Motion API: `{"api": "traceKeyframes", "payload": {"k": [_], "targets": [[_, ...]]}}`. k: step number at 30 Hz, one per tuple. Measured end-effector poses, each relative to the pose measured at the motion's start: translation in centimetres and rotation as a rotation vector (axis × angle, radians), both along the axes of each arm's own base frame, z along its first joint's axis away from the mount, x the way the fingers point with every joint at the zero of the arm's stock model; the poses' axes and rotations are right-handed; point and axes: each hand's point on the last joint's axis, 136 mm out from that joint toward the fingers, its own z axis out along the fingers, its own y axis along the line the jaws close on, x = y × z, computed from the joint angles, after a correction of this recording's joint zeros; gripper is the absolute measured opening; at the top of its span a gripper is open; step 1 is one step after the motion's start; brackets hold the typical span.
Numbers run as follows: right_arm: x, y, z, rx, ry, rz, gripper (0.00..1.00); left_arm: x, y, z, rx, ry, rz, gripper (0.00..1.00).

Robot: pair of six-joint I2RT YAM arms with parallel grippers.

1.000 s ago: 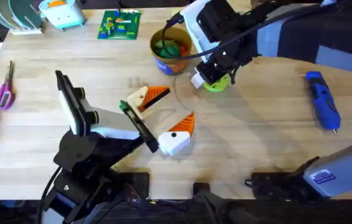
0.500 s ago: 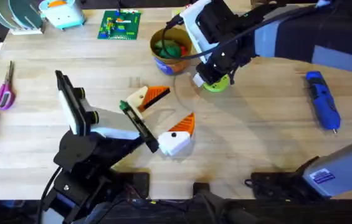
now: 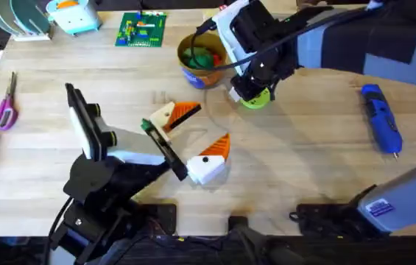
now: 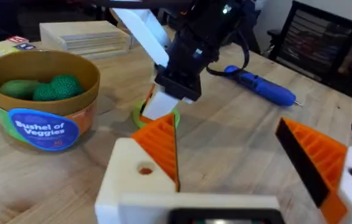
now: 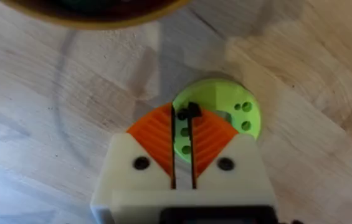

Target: Pick up the gripper from the table and insert it into the empty holder that is missing its gripper. Then pick up a screw, insert it into the mounting hole, and use the screwdriver to tighten it. Finally, clean up the table by picking up the vegetable and placing it into the bucket.

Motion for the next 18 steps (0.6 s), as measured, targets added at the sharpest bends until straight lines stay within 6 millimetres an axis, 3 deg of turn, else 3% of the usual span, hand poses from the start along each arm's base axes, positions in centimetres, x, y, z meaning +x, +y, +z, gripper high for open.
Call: {"api": "traceKeyframes", "payload": {"k": [6, 8, 18], "targets": [[0.1, 0.07, 0.04, 0.003, -0.004, -0.002, 0.09, 0.0, 0.0, 0.0, 0.0, 0.0, 0.0, 0.993], [0.12, 0.07, 0.05, 0.004, -0.005, -0.003, 0.018, 0.0, 0.0, 0.0, 0.0, 0.0, 0.0, 0.993], [0.17, -0.05, 0.13, -0.002, -0.009, -0.005, 0.007, 0.0, 0.0, 0.0, 0.0, 0.0, 0.0, 0.993]]}}
